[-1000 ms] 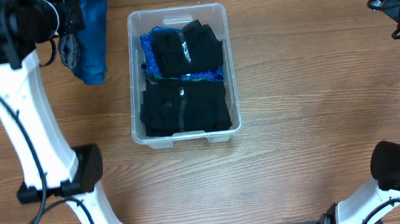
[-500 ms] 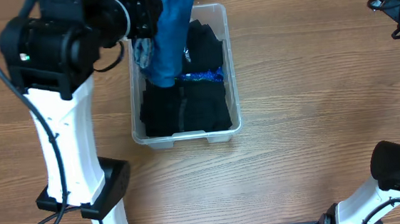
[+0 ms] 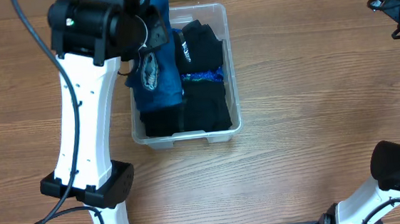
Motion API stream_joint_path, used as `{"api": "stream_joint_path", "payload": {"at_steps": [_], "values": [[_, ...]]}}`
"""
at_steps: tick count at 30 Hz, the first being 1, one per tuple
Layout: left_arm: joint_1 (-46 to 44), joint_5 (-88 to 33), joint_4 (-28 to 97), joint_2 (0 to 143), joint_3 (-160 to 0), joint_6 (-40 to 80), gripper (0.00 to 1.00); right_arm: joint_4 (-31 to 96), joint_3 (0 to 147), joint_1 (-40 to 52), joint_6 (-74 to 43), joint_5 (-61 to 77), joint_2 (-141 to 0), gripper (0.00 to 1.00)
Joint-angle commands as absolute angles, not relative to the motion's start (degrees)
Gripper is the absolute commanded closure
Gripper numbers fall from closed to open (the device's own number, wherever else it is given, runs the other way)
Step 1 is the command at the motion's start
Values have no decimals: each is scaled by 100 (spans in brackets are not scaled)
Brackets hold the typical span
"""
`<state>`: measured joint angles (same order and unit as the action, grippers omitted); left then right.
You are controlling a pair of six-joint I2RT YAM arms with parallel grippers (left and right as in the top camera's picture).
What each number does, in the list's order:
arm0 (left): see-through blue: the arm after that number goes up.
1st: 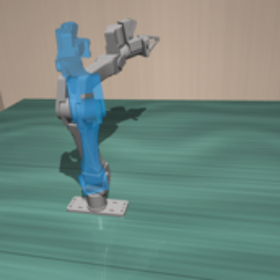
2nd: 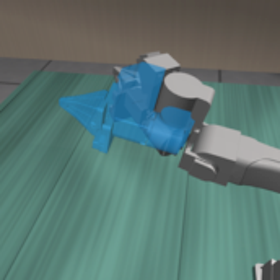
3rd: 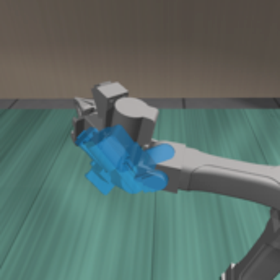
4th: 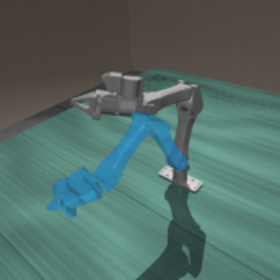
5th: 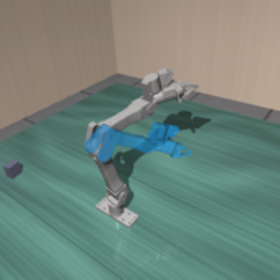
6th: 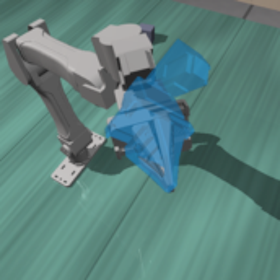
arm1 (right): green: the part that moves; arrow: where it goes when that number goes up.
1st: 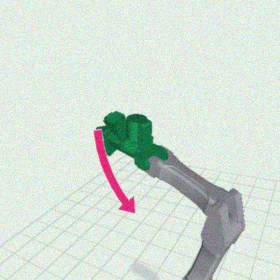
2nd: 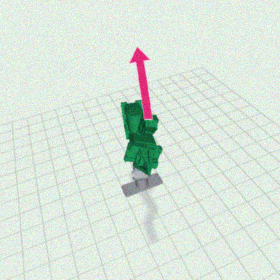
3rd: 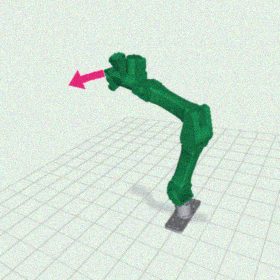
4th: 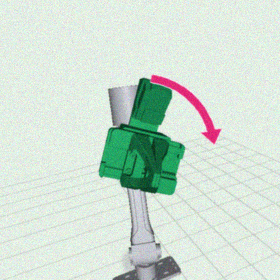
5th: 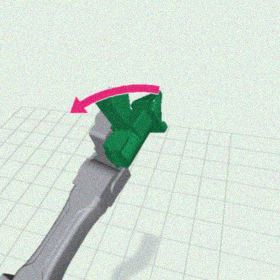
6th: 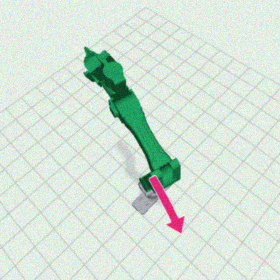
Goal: Pack container
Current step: 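Lift the jeans and carry them over the bin, then lay the jeans over the clothes in the bin and release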
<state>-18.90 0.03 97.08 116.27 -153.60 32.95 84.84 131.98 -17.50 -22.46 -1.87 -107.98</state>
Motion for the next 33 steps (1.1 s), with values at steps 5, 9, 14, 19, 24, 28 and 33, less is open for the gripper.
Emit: {"api": "stream_joint_path", "payload": {"at_steps": [5, 9, 14, 19, 24, 28, 33], "values": [[-1898, -3, 9679, 11286, -14938, 3170, 96, 8458, 13240, -1743, -2255, -222, -10739, 0], [-1898, 3, 9679, 11286, -14669, 3146, 96, 8458, 13240, -1743, -2257, -222, -10739, 0], [-1887, 193, 9677, 11286, -14014, 3131, 96, 8455, 13240, -1743, -2257, -222, -10739, 0], [-1870, 163, 9249, 11286, -13524, 3127, 96, 8455, 13240, -1743, -2257, -222, -10739, 0], [-1929, -497, 8364, 11288, -13428, 3124, 57, 8458, 13240, -1743, -2257, -222, -10739, 0], [-1931, -1026, 7730, 11288, -13428, 3024, 37, 8458, 13240, -1743, -2255, -222, -10739, 0], [-1931, -1177, 7275, 11288, -13428, 2952, 39, 8458, 13240, -1743, -2257, -222, -10739, 0]]}}
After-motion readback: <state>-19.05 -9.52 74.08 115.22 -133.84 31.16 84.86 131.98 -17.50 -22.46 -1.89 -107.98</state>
